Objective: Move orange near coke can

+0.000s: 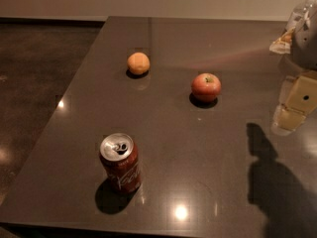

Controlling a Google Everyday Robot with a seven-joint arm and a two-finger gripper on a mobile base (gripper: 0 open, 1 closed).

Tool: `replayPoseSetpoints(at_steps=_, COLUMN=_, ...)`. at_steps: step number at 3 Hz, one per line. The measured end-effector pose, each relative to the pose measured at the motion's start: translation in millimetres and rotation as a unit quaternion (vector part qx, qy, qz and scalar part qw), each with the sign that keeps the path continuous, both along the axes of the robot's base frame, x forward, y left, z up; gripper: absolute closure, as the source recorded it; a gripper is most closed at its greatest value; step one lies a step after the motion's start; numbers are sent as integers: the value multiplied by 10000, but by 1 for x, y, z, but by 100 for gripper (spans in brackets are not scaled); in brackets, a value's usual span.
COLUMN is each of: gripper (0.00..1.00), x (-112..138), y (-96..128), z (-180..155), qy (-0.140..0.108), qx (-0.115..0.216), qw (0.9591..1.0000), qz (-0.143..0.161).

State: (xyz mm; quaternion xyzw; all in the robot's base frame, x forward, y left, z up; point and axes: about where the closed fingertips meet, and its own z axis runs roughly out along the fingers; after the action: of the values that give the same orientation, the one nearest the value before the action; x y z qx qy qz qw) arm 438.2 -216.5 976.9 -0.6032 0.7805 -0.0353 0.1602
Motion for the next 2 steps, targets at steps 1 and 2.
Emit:
replayPoseSetpoints(at_steps=1, gripper=0, x=0, y=0, z=0, qy=0, qx=0, qw=10000, qz=0)
replayPoseSetpoints(at_steps=2, gripper=0, x=13, y=14, z=1, qy=-10, qx=238, qw=9996, qz=140)
